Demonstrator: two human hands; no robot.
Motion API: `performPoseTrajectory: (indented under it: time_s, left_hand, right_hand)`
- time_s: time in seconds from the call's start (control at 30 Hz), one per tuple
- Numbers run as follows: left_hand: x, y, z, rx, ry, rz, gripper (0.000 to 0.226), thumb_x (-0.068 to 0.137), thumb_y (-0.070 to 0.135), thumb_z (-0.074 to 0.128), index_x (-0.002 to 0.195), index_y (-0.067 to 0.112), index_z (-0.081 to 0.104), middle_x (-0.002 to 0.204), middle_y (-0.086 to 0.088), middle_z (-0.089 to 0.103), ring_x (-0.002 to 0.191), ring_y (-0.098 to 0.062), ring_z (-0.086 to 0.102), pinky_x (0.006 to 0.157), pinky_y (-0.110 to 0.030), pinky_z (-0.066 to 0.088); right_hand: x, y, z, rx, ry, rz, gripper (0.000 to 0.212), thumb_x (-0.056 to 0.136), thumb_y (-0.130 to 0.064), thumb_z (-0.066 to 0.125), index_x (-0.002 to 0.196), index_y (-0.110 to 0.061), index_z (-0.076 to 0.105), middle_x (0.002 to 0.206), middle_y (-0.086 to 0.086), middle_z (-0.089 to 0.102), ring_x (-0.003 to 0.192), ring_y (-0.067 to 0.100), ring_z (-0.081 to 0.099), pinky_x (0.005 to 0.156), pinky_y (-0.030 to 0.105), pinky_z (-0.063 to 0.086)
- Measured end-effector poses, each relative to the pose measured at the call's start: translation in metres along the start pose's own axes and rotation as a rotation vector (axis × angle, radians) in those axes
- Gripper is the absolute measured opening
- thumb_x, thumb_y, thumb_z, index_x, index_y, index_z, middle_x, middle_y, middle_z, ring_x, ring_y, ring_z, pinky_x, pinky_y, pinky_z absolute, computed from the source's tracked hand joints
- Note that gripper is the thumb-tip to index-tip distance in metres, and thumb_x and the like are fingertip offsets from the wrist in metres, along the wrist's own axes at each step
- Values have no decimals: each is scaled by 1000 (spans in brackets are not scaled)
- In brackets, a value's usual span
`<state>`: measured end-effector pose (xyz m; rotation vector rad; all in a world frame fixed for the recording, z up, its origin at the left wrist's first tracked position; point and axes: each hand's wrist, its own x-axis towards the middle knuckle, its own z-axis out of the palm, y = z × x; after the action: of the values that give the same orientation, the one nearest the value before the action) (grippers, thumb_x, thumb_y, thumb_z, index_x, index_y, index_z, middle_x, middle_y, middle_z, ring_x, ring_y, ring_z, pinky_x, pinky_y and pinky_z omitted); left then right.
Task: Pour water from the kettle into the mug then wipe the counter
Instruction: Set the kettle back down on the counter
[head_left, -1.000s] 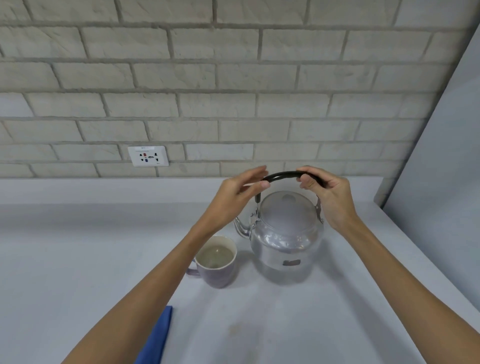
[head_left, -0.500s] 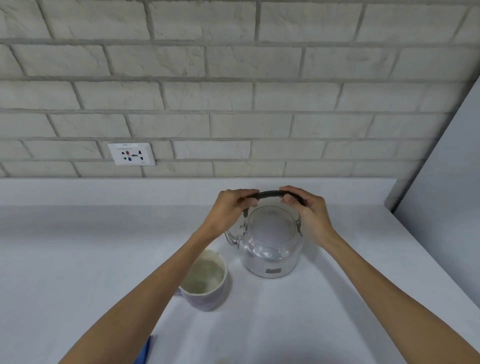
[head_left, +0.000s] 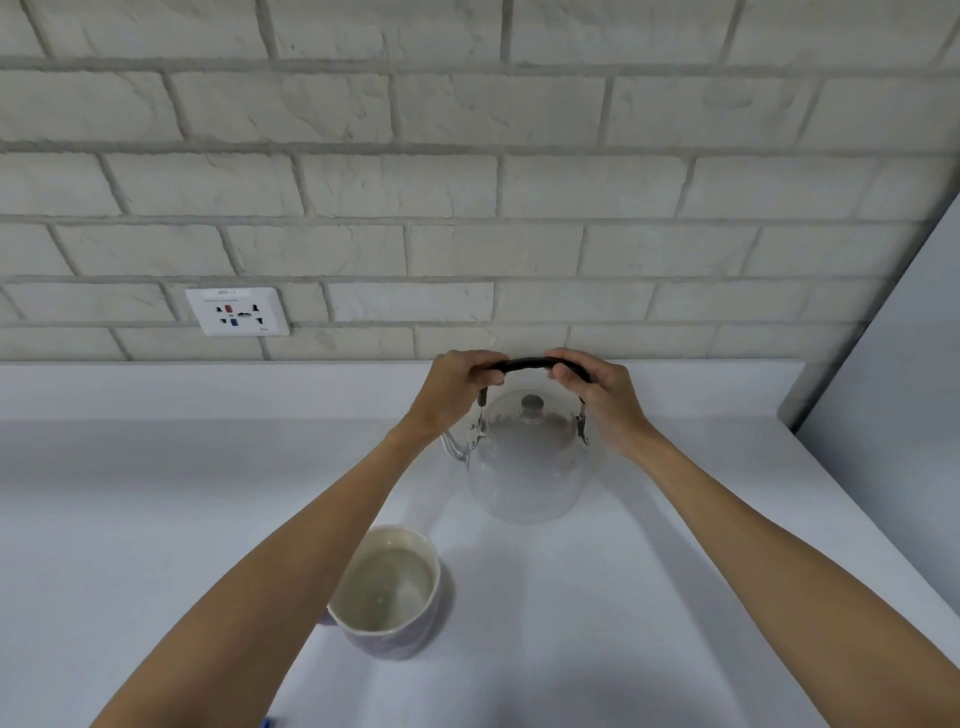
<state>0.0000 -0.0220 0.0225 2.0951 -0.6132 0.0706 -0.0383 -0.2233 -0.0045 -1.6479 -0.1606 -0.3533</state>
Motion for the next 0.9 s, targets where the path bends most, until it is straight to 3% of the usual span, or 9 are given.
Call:
performPoseTrajectory:
  time_s: [0.23,0.4,0.57,0.63,0.73,0.8,0.9]
  left_hand:
    - [8,-4,3,18,36,17,24,87,5,60,110,6,68,93,-18,72,78,-20,60,65,2,37]
    - [9,-6,5,33,39,28,25,88,5,59,112,5,67,97,-16,72,80,-29,63,66,3,37]
    - [7,-4,3,37,23,18,29,89,4,58,118,4,63,105,-16,71,83,-21,61,69,5,36]
    - [7,-1,2,27,10,13,34,89,2,56,123,5,59,115,-14,68,94,-17,61,76,4,36]
    - [6,6,1,1,-25,-4,42,90,1,56,131,10,53,133,-11,58,122,-20,54,98,-15,36]
    - [4,10,0,-18,-44,2,48,89,3,58,135,14,48,140,-10,52,129,-21,47,104,-26,36]
    - [-3,17,-5,-18,-55,17,55,87,10,63,138,22,44,145,-8,46,134,-21,41,110,-37,35]
  right_hand:
    - [8,3,-1,-21,-4,1,24,89,-4,62,111,-14,67,95,0,70,94,9,64,86,15,47]
    - [8,2,-4,-53,-17,14,23,89,-7,63,109,-18,68,99,3,70,99,14,63,89,15,46]
    - [6,-6,-7,-74,-33,53,24,87,-11,67,109,-21,70,103,-9,70,93,-8,62,78,5,43]
    - [6,-11,-8,-73,-46,71,25,86,-14,69,106,-28,71,110,-13,69,101,-9,60,83,6,43]
    - [7,-23,-10,-109,-94,73,26,85,-20,70,106,-35,71,128,-18,57,119,-9,50,94,7,35]
    - [6,-32,-12,-100,-122,67,28,85,-22,70,110,-34,70,135,-17,51,126,-6,45,97,7,32]
    - [1,-49,-11,-71,-127,49,33,84,-18,71,113,-34,68,134,-15,53,119,-9,51,99,10,39]
